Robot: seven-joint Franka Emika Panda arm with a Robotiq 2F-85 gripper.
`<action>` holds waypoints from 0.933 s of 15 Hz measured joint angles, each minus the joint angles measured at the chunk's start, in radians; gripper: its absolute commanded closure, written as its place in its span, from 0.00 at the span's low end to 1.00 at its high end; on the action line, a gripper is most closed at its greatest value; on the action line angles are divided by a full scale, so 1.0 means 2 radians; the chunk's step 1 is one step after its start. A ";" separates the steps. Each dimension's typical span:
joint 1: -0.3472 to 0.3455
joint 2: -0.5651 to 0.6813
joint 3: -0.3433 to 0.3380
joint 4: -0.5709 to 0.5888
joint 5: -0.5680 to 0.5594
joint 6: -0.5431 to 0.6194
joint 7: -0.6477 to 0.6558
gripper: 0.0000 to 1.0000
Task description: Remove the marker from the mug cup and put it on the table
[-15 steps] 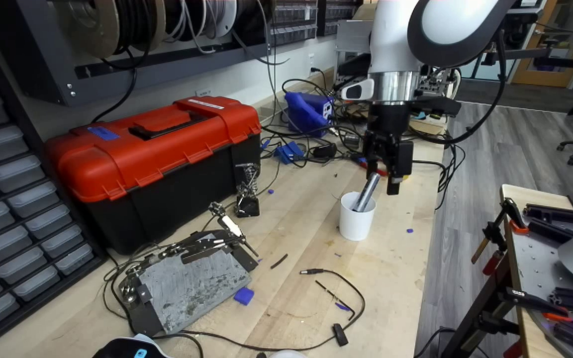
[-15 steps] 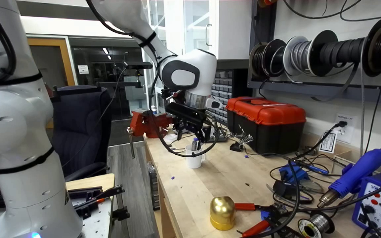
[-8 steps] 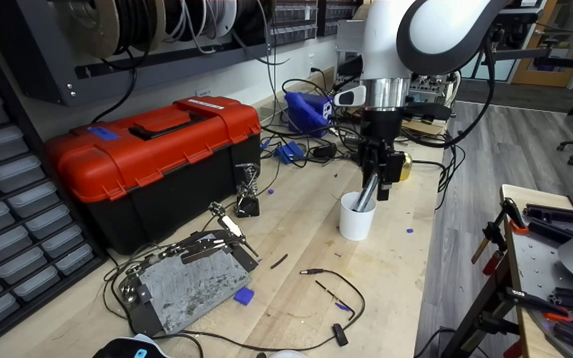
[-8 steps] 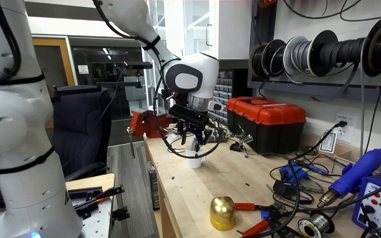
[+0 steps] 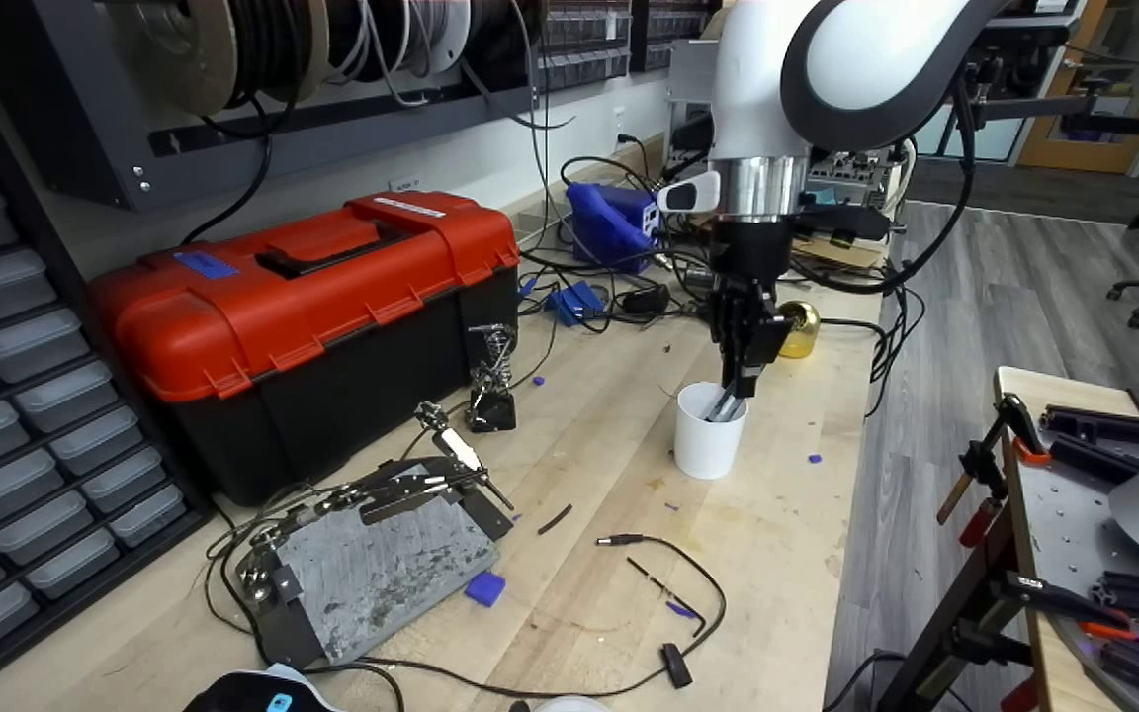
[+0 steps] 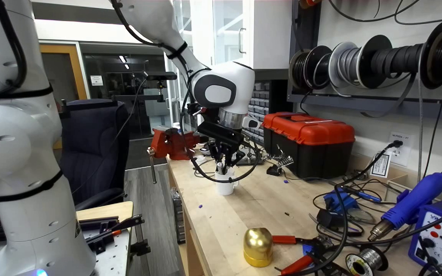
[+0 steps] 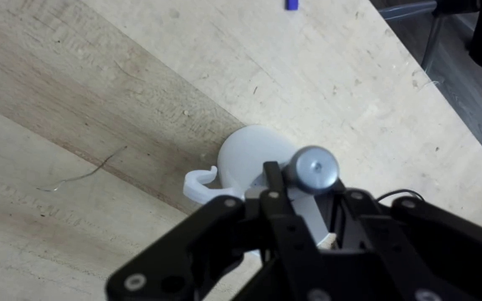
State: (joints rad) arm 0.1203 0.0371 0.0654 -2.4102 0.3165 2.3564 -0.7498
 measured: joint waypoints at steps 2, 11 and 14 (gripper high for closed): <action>0.000 0.000 0.001 0.001 -0.002 0.000 0.000 0.94; -0.001 -0.005 0.002 0.019 -0.019 -0.015 0.005 0.94; -0.001 -0.012 0.002 0.034 -0.038 -0.039 0.018 0.94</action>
State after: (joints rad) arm 0.1180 0.0137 0.0693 -2.3412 0.2412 2.2791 -0.7139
